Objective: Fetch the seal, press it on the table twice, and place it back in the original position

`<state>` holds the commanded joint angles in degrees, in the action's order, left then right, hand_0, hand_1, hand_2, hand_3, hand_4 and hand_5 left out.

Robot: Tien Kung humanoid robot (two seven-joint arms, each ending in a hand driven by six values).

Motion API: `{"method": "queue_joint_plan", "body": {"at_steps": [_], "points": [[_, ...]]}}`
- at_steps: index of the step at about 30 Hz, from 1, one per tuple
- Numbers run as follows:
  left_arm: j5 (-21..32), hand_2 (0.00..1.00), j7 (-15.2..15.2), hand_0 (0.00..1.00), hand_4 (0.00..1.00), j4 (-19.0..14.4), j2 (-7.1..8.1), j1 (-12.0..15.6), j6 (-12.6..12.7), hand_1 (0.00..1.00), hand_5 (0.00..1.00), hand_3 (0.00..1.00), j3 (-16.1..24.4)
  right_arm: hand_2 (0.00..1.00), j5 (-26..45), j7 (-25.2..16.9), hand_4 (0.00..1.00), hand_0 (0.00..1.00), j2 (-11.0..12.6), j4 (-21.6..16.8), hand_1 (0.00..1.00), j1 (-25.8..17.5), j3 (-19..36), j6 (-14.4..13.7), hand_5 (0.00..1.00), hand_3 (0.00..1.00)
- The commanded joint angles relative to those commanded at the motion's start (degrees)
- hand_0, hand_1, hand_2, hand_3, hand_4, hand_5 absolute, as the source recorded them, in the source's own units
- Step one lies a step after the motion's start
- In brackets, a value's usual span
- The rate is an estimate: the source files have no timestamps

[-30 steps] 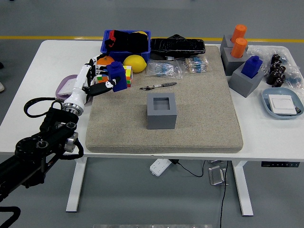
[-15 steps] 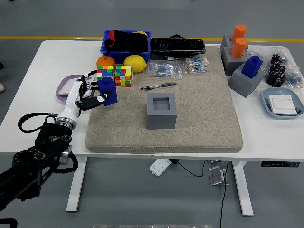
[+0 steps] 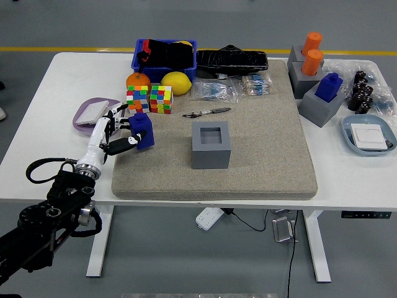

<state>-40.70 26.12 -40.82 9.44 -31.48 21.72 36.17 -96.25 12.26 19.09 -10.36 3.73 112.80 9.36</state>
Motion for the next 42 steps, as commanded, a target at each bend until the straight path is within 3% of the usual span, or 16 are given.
{"method": "queue_joint_plan", "body": {"at_steps": [26,42], "points": [[0.7,0.454,0.4,0.830,0.717,0.1,0.75,2.6,-0.5,0.538,0.002,0.848,-0.6,0.713,0.0,0.0,0.827,0.869,-0.1,0.0,0.732,-0.1,0.4,0.1,0.507,0.713],[0.3,0.455,0.2,0.831,0.728,-1.8,1.71,3.4,-0.6,0.540,0.002,0.847,-1.6,0.713,0.2,0.0,0.827,0.869,-0.1,0.0,0.732,-0.1,0.6,0.0,0.507,0.714]]}}
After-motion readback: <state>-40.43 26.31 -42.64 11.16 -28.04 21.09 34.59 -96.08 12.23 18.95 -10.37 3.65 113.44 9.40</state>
